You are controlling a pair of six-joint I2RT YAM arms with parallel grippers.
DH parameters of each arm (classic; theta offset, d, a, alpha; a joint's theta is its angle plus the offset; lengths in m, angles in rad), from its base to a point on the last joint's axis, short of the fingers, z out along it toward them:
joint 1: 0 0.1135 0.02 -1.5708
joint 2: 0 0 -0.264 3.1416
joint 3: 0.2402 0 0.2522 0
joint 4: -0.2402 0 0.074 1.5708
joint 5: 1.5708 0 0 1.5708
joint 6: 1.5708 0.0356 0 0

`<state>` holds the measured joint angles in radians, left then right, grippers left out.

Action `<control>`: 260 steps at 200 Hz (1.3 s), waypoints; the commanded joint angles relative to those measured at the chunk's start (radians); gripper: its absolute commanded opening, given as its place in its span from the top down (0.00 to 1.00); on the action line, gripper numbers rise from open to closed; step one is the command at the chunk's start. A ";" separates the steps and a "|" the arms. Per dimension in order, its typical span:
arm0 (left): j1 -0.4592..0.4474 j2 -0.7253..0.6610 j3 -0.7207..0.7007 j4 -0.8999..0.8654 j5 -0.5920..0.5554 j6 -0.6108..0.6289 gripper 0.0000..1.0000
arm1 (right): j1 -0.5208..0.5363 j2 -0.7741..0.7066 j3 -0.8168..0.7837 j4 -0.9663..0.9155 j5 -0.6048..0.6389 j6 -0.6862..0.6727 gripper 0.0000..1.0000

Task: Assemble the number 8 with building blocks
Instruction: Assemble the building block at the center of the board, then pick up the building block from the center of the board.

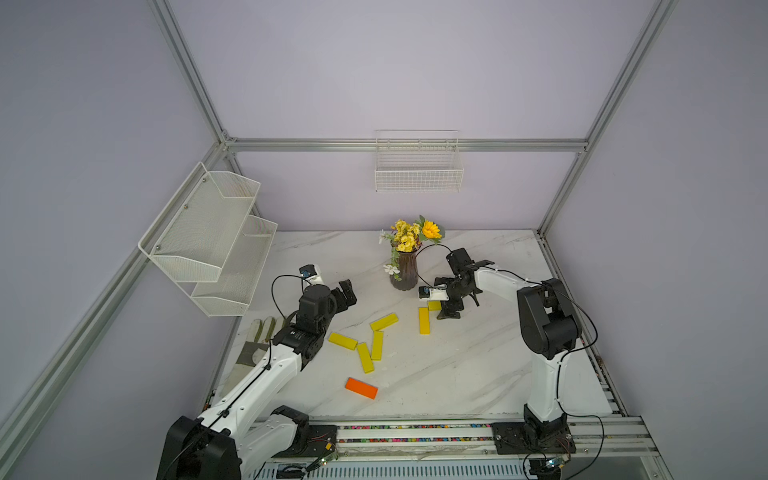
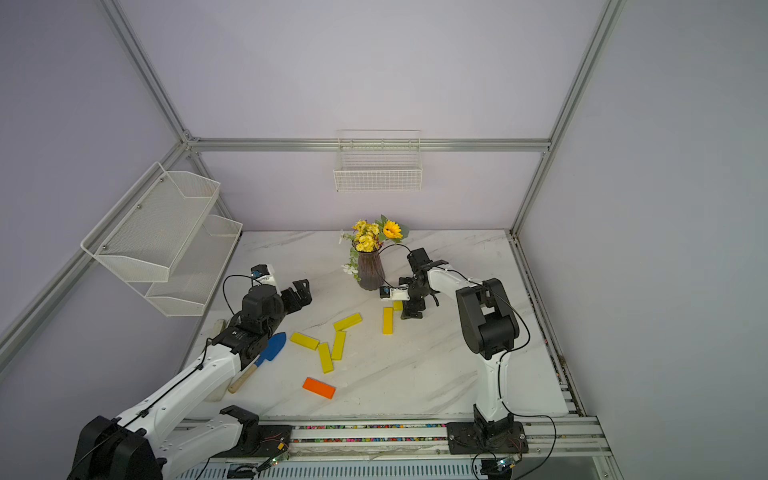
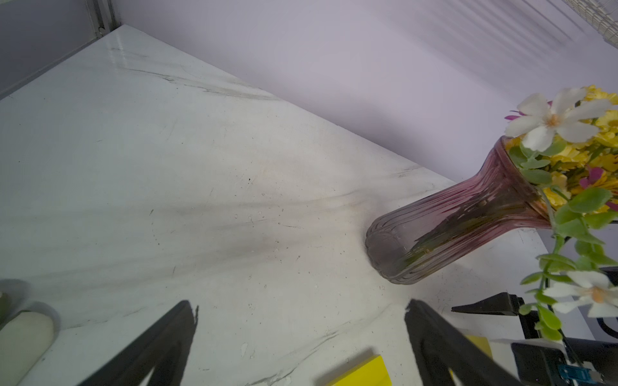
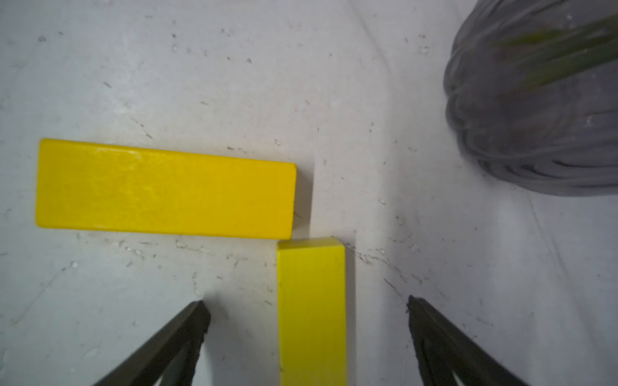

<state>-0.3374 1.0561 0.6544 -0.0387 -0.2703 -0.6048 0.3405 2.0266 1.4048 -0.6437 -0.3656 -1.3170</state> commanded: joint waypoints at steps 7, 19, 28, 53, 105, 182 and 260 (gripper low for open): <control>-0.008 -0.010 0.017 0.036 -0.010 0.026 0.00 | 0.004 -0.079 -0.033 -0.004 -0.024 0.031 0.03; -0.006 -0.013 0.016 0.037 -0.008 0.022 0.00 | 0.004 -0.126 -0.047 0.010 -0.016 0.047 0.03; -0.008 -0.016 0.016 0.038 -0.007 0.021 0.00 | 0.004 -0.171 -0.071 0.044 0.007 0.080 0.03; -0.007 -0.034 0.011 0.040 -0.003 0.019 0.00 | 0.003 -0.353 -0.206 0.276 0.129 0.250 0.03; -0.008 -0.048 0.016 0.041 0.004 0.016 0.00 | 0.032 -0.723 -0.436 0.797 0.446 1.084 0.03; -0.017 -0.079 0.043 0.037 0.013 0.002 0.00 | 0.530 -0.818 -0.711 1.244 0.714 1.226 0.03; -0.029 -0.113 0.074 -0.018 -0.013 0.022 0.00 | 0.676 -0.590 -0.470 0.770 0.690 1.608 0.03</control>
<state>-0.3592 0.9634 0.6937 -0.0479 -0.2687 -0.6071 0.9401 1.3159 0.7452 0.4313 0.3244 0.2935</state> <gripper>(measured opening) 0.999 0.974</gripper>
